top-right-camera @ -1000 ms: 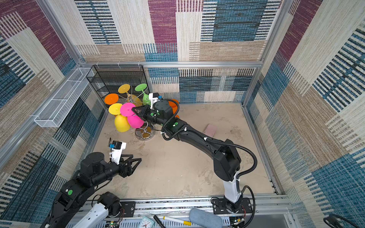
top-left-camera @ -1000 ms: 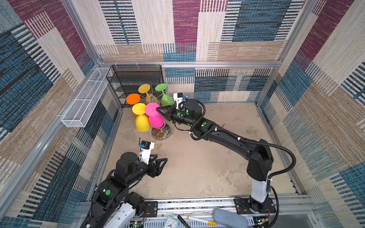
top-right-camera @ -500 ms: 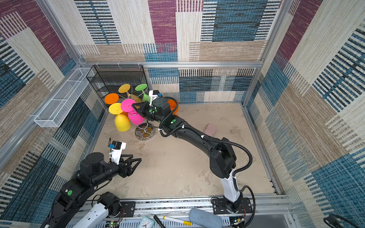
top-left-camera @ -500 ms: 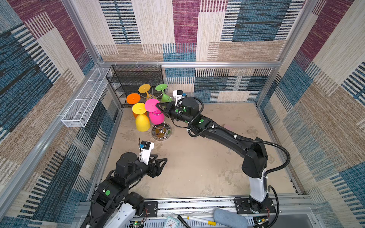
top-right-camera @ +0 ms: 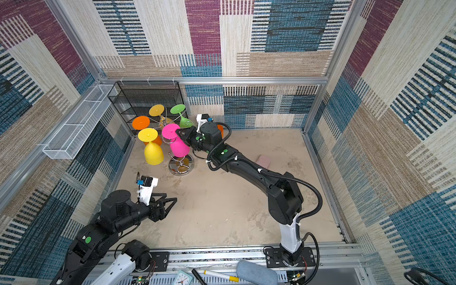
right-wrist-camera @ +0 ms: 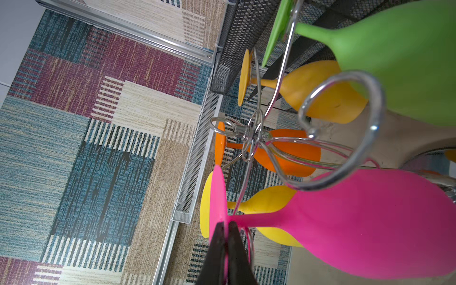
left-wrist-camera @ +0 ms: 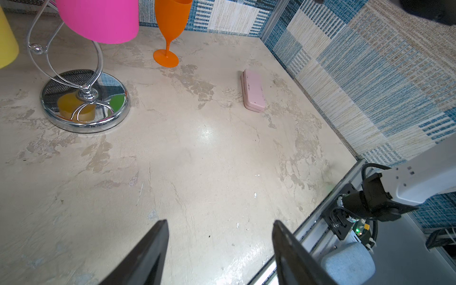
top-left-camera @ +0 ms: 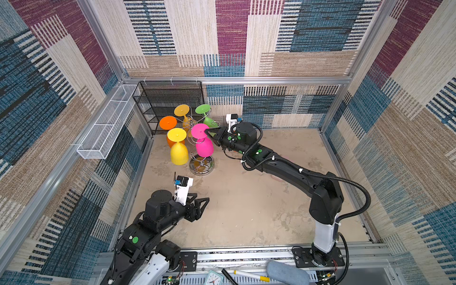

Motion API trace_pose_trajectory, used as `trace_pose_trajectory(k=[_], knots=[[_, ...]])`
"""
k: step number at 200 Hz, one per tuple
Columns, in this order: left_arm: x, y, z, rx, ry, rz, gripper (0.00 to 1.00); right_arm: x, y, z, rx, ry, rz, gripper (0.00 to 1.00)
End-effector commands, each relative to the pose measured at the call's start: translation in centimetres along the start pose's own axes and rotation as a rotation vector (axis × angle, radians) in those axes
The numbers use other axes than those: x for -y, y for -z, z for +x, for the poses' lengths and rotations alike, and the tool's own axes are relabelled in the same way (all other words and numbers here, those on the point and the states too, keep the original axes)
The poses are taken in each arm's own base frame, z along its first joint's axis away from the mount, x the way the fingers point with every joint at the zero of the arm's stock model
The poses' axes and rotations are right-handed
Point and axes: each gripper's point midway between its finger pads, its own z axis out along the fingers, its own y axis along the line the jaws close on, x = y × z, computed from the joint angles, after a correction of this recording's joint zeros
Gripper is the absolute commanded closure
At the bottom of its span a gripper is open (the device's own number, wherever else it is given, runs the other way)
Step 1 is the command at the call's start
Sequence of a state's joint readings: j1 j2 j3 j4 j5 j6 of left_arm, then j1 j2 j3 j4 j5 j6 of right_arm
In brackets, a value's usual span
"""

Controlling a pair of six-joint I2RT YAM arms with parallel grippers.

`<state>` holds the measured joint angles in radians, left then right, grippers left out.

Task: Take the wine glass off the wine glass rack
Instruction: Pick up the wine glass from the wine glass rack.

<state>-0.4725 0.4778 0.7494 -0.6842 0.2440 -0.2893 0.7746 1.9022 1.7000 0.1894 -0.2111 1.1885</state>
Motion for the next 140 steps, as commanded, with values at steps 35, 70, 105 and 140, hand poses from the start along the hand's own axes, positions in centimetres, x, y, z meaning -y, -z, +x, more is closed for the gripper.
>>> trace_pose_trajectory(k=[35, 70, 105, 140], knots=[[0.5, -0.1, -0.9, 0.031, -0.034, 0.025, 0.31, -2.3, 2.1, -1.0, 0.053, 0.016, -0.081, 0.99], [0.5, -0.1, -0.9, 0.03, -0.035, 0.024, 0.3, -1.8, 3.7, -0.8, 0.062, 0.031, -0.067, 0.98], [0.5, -0.2, -0.9, 0.025, -0.035, 0.024, 0.31, -1.2, 6.0, -0.5, 0.077, 0.05, -0.046, 0.99], [0.4, -0.4, -0.8, 0.019, -0.031, 0.02, 0.3, -0.8, 8.4, 0.0, 0.088, 0.095, -0.033, 1.0]])
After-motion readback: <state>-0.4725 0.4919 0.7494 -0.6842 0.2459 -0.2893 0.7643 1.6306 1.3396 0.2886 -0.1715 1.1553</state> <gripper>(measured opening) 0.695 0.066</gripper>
